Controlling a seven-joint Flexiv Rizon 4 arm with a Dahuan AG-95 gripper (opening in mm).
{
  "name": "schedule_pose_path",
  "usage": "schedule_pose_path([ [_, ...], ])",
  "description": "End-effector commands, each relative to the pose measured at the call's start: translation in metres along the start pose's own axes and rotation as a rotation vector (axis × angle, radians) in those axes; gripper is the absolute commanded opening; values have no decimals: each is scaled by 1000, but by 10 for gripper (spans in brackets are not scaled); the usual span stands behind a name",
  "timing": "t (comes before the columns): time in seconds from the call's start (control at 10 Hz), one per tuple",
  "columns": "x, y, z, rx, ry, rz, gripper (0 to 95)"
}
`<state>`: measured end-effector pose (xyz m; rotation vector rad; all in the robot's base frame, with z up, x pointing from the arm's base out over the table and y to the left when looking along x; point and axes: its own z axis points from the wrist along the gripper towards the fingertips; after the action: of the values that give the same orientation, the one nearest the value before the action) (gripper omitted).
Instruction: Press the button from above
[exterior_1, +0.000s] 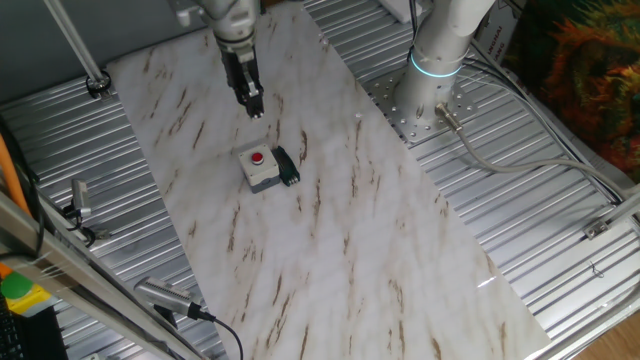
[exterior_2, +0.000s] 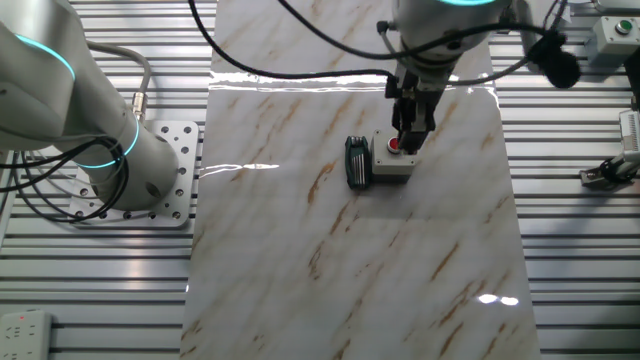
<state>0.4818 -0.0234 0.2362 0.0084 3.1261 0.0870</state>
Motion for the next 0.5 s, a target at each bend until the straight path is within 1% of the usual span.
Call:
schedule_pose_path([
  [0.1, -5, 3, -3, 0, 3, 8, 570],
  [0.5, -7, 3, -4, 6, 2, 4, 570],
])
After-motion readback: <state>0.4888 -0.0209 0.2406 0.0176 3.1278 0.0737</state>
